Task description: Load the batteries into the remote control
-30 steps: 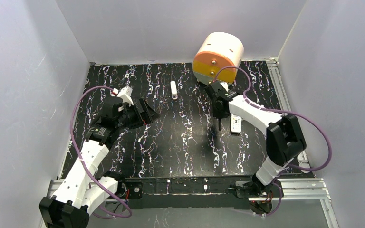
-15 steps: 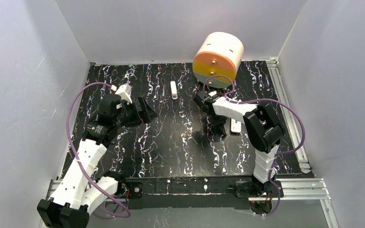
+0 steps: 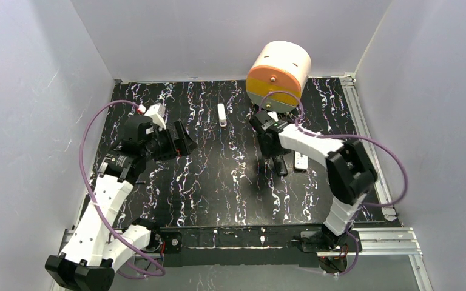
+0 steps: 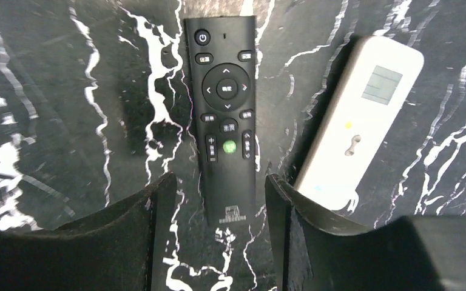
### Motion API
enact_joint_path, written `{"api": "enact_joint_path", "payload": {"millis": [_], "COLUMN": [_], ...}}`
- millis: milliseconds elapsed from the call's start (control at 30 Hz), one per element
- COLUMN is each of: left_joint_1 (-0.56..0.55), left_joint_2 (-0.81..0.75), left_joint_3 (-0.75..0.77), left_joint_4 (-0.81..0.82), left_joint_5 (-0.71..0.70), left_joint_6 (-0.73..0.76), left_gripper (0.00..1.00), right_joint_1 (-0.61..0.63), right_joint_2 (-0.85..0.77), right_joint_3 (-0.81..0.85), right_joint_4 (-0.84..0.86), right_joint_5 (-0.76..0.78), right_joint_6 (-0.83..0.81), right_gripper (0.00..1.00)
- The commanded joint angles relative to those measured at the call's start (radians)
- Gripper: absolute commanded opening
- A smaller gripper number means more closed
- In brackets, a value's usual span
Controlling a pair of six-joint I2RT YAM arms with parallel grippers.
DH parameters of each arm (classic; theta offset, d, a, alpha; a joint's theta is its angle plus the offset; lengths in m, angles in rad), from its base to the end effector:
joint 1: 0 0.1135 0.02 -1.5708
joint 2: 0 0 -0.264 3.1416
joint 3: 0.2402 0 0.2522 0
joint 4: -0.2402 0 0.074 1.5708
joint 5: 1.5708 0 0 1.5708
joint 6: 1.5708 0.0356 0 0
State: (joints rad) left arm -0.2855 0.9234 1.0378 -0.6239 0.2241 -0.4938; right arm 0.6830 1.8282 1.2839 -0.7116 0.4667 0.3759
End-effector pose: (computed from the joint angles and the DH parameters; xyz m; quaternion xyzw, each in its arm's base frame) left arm 0.1822 -0.0617 0.3586 -0.0328 0.8583 -0.2803 0.4286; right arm 0.2898 0.2152 0.1927 -0.1111 0.9551 -0.1201 0.2470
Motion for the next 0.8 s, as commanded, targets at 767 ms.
{"api": "enact_joint_path", "payload": {"millis": [767], "left_joint_1": [-0.003], "left_joint_2": [-0.362], "left_joint_3": [0.345], "left_joint_4": [-0.357], "left_joint_5": [-0.458], "left_joint_6": [0.066], "left_gripper": [0.98], "right_joint_1": [0.001], "right_joint_2": [-1.042], "right_joint_3": [0.27], "right_joint_4": [-0.09], "right_joint_5": [0.496], "right_joint_6": [-0.137], "right_gripper": [0.99]}}
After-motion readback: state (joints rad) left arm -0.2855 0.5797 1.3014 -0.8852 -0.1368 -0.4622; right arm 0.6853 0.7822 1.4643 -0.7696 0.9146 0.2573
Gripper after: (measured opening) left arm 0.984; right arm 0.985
